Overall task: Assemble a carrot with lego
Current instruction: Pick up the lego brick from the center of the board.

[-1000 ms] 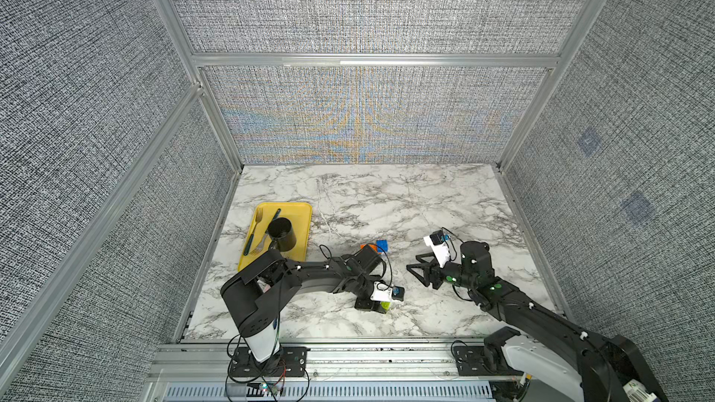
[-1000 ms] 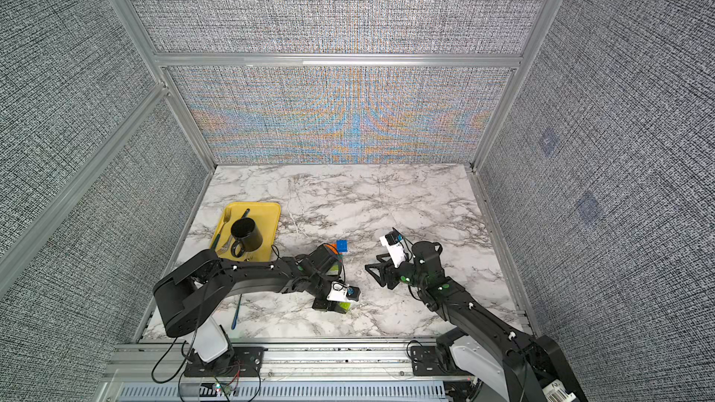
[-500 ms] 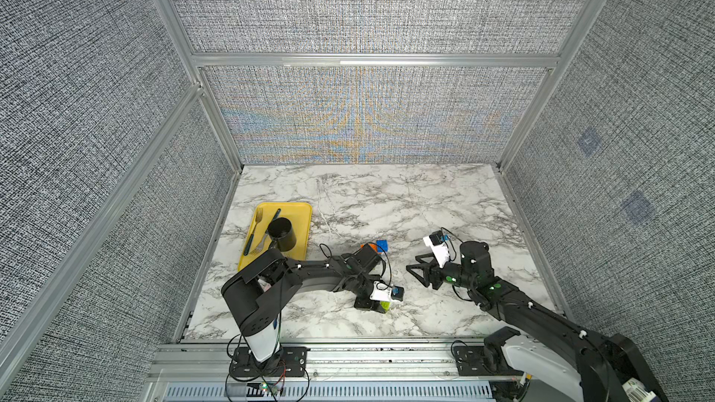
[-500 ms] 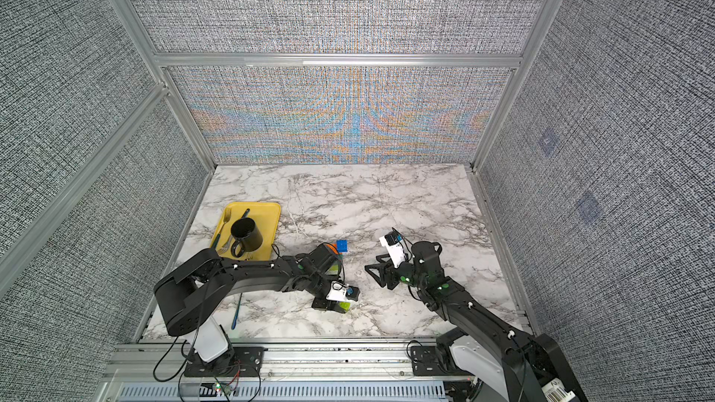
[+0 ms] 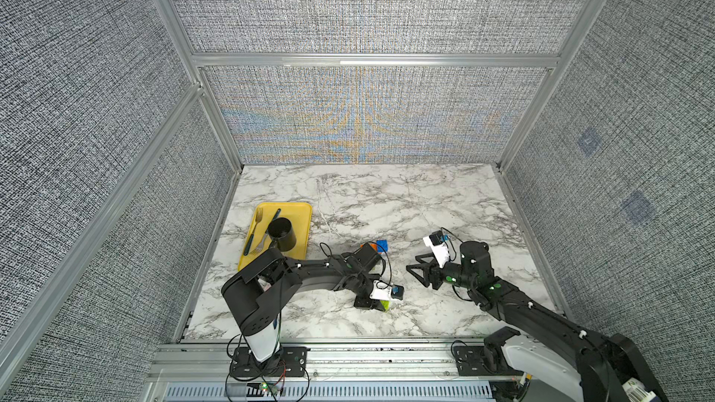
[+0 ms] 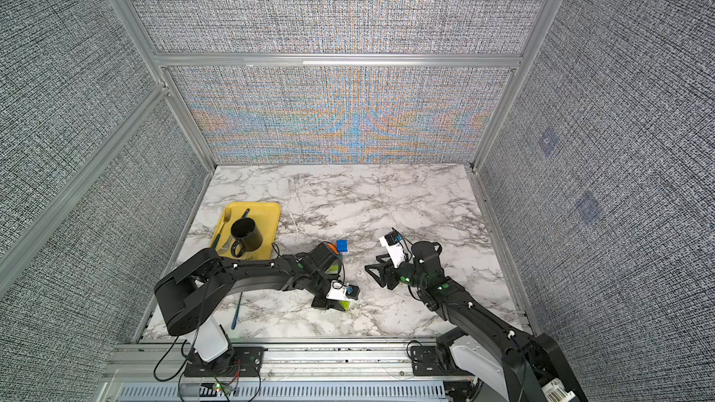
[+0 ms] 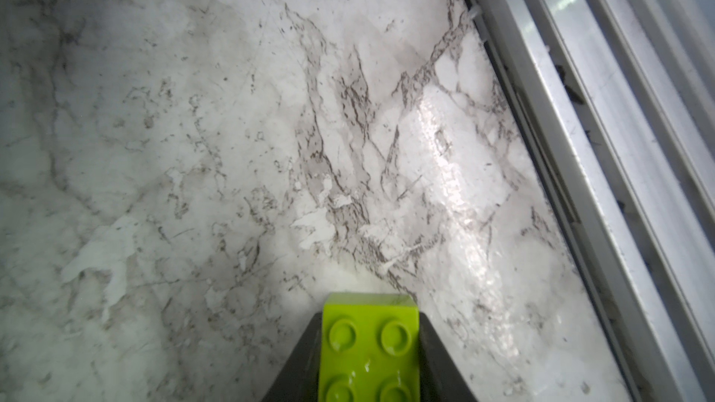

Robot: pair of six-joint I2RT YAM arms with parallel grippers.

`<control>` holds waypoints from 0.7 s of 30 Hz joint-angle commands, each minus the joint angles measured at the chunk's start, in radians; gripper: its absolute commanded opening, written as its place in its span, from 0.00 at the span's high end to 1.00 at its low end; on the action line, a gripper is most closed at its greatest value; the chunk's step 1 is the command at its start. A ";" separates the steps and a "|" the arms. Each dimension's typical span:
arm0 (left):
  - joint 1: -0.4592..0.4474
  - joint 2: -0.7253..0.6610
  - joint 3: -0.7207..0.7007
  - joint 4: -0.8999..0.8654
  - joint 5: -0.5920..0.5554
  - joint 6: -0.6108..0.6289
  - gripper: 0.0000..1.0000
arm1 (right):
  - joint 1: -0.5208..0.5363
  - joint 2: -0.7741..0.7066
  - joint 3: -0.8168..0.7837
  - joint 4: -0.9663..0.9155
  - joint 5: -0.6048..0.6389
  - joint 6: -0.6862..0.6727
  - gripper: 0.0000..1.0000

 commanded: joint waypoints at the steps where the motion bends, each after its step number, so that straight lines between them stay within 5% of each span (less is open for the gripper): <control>1: 0.002 -0.032 0.012 -0.146 -0.044 -0.022 0.72 | 0.001 -0.010 0.003 0.011 0.011 -0.004 0.38; 10: 0.030 -0.356 0.040 -0.316 -0.069 -0.193 0.83 | 0.036 -0.043 0.054 -0.002 0.088 0.031 0.39; 16: 0.190 -0.522 0.127 -0.464 -0.064 -0.245 0.88 | 0.124 0.057 0.174 0.040 0.114 0.085 0.38; 21: 0.314 -0.526 0.217 -0.505 -0.033 -0.199 0.91 | 0.125 0.183 0.283 0.059 0.072 0.121 0.36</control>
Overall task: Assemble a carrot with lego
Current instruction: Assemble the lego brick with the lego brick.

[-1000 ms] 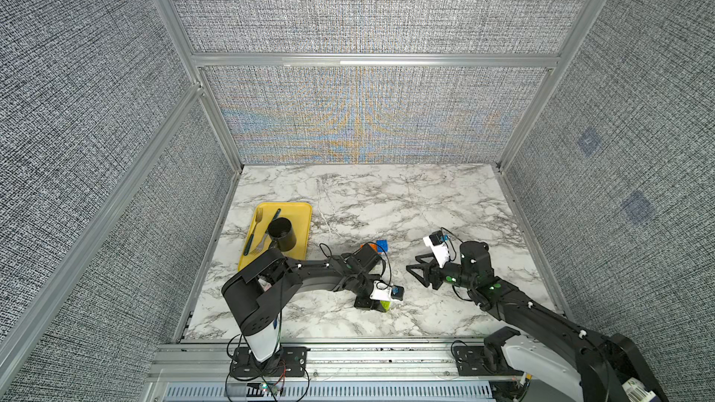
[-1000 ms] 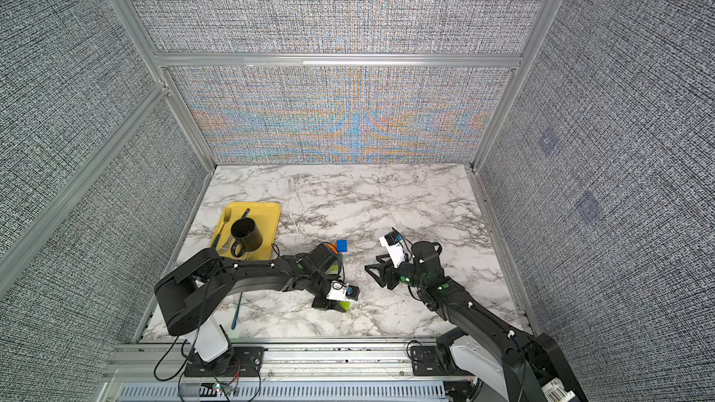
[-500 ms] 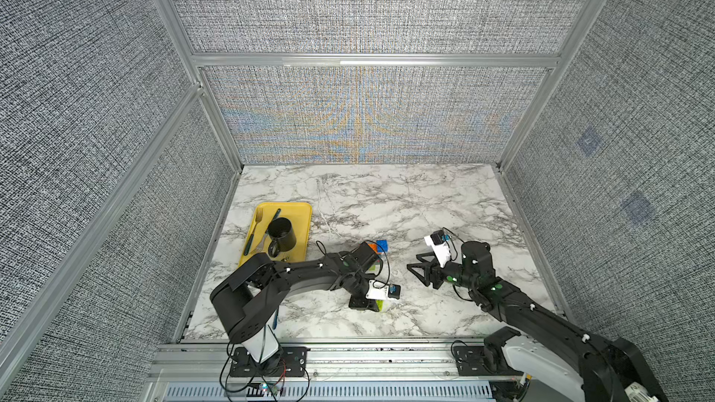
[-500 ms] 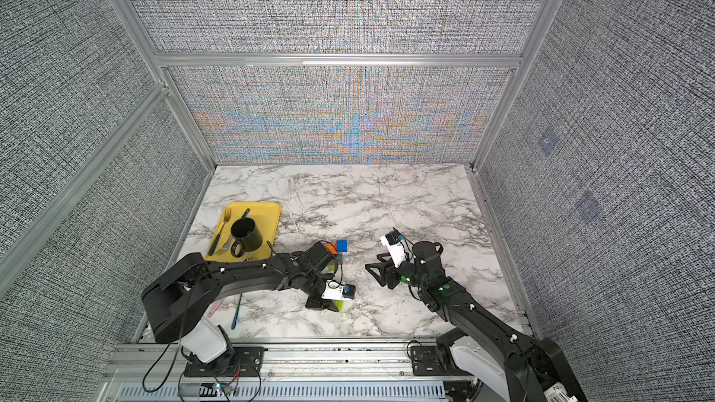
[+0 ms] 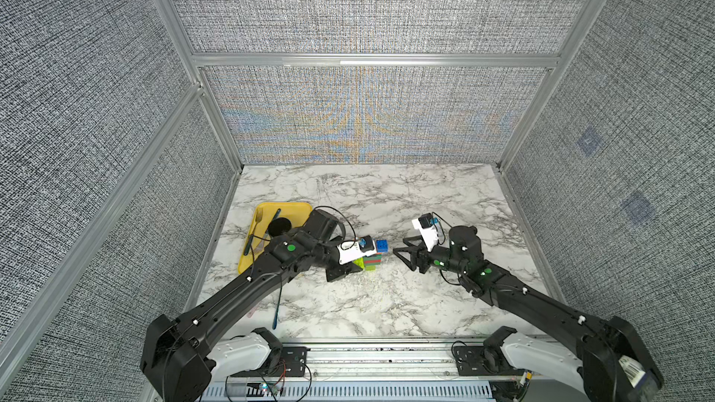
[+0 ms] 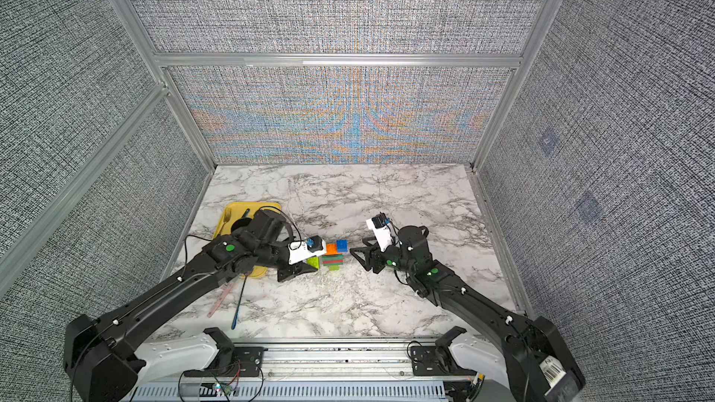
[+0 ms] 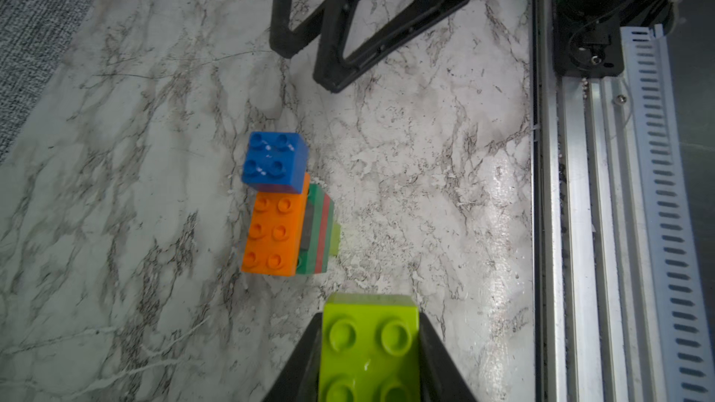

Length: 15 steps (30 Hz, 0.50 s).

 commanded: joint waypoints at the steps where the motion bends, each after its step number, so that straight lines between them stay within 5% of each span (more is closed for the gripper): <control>1: 0.047 0.023 0.053 -0.069 0.041 0.031 0.91 | 0.001 0.066 0.065 0.027 -0.023 0.035 0.36; 15: 0.080 0.292 0.215 -0.070 0.089 0.170 0.97 | -0.007 0.243 0.183 -0.010 -0.113 -0.001 0.37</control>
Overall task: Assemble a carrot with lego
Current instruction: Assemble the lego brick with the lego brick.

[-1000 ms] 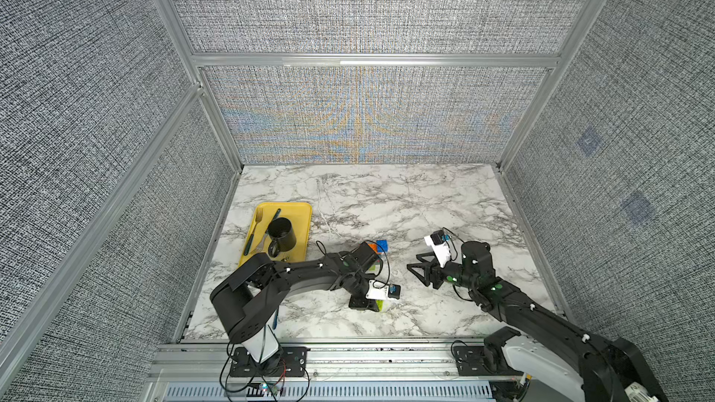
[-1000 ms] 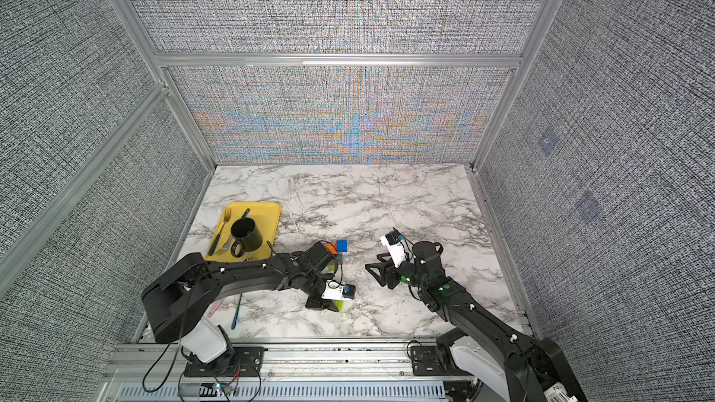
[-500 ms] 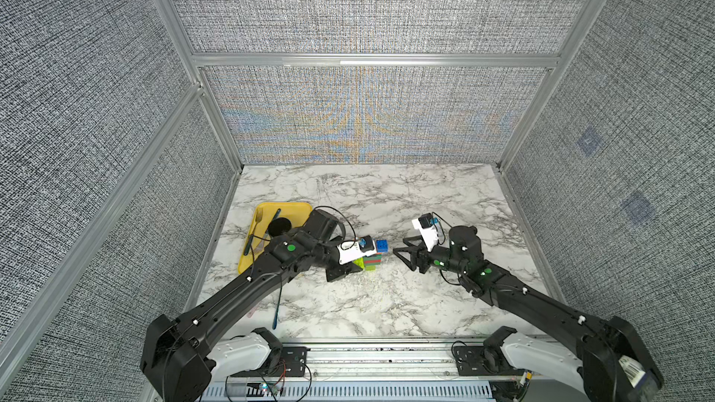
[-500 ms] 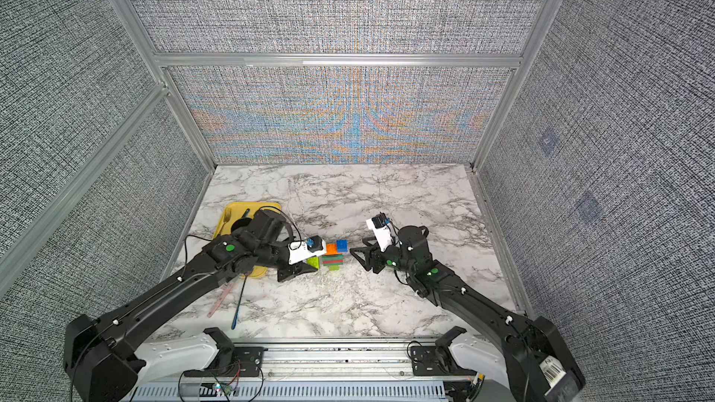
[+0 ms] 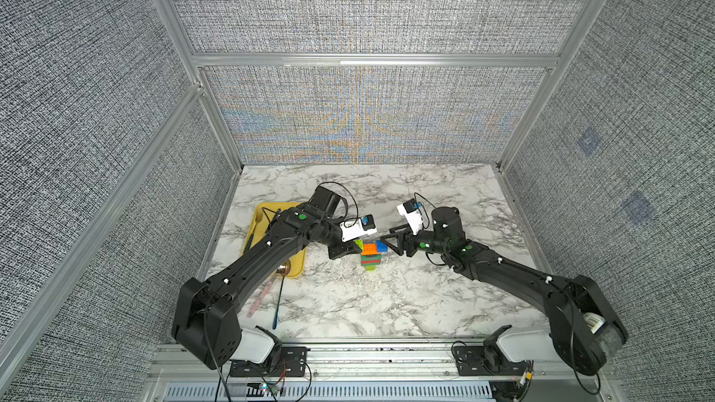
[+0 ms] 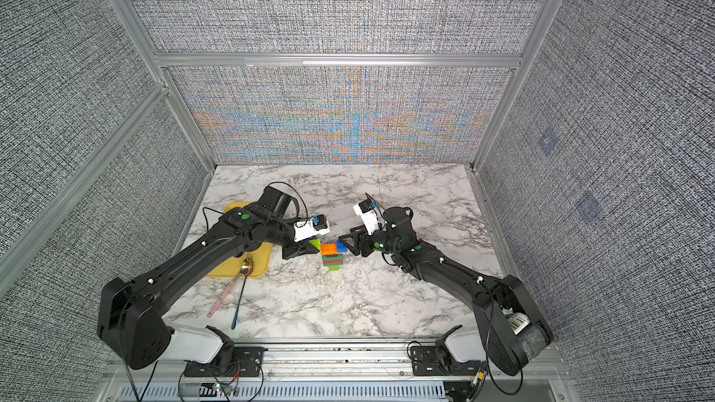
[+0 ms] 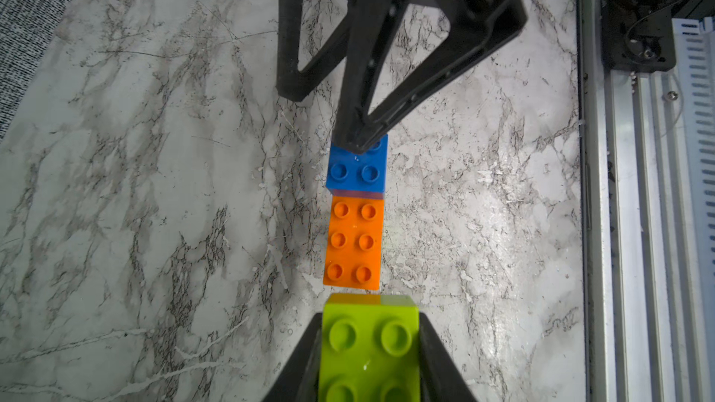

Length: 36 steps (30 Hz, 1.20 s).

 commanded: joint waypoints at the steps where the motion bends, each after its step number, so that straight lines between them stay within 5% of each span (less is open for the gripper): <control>1: -0.001 0.031 0.023 -0.006 0.037 0.046 0.97 | 0.001 0.010 0.010 -0.010 -0.018 -0.026 0.37; 36: -0.001 0.152 0.045 -0.038 -0.004 0.094 0.98 | 0.001 0.054 0.022 -0.063 0.008 -0.071 0.41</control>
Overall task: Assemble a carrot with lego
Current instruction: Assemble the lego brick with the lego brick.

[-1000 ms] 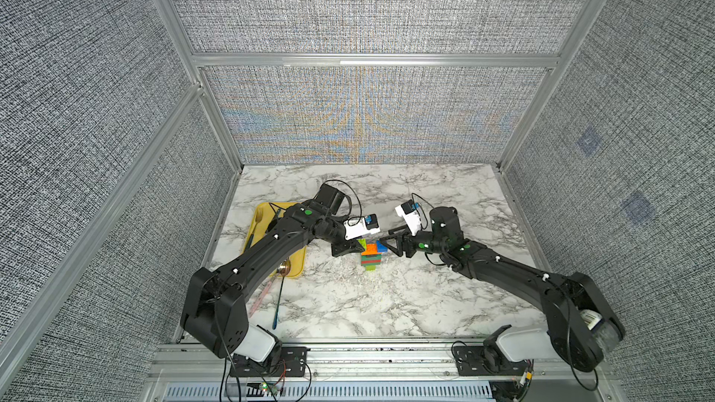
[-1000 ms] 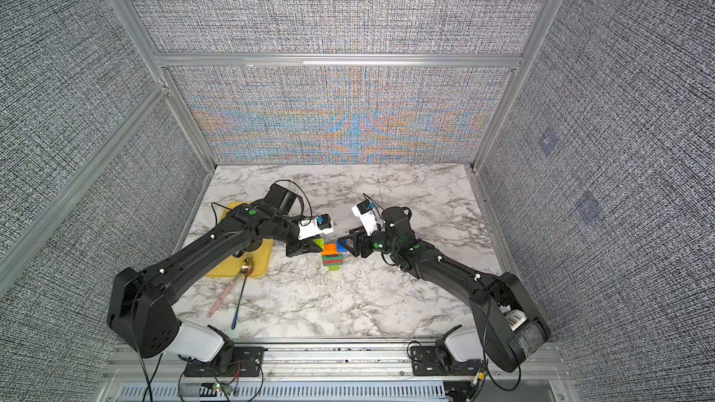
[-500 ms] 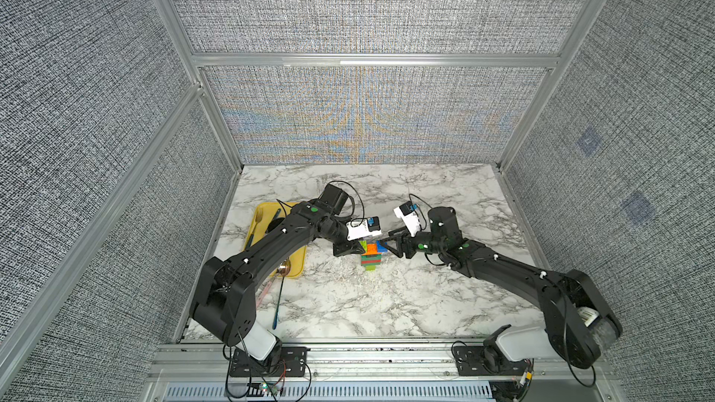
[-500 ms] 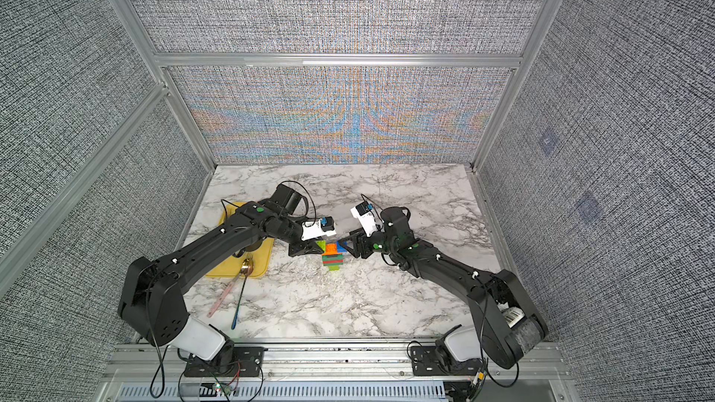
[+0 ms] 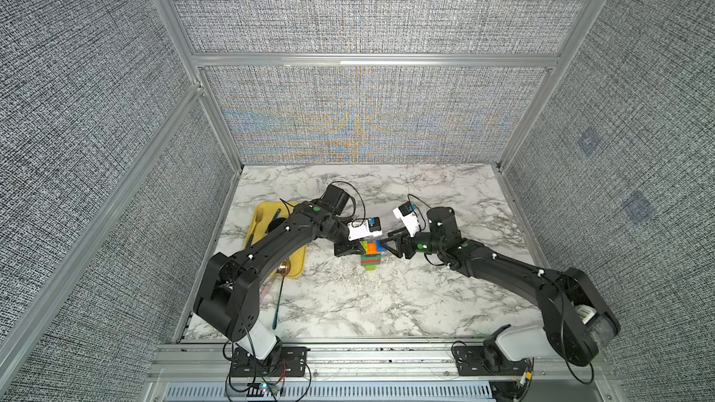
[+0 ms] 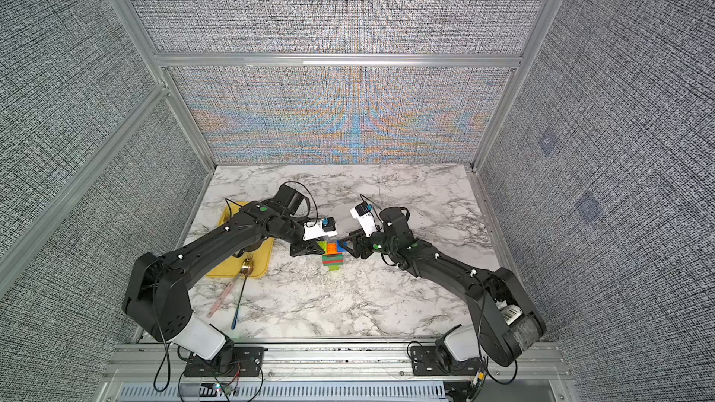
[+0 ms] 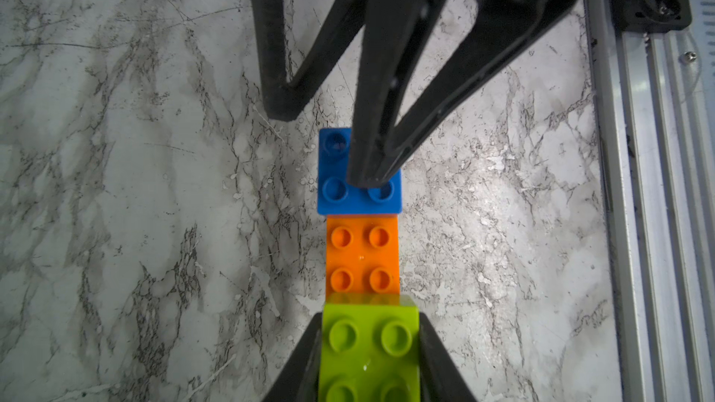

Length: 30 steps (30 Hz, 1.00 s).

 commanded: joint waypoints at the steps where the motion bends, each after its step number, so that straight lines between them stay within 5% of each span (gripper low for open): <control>1: 0.001 0.005 -0.002 -0.037 -0.026 0.007 0.98 | 0.001 0.004 0.003 -0.020 0.017 -0.017 0.42; 30: -0.015 0.005 -0.017 -0.074 -0.120 -0.050 0.98 | 0.016 0.000 -0.014 -0.047 0.062 -0.006 0.49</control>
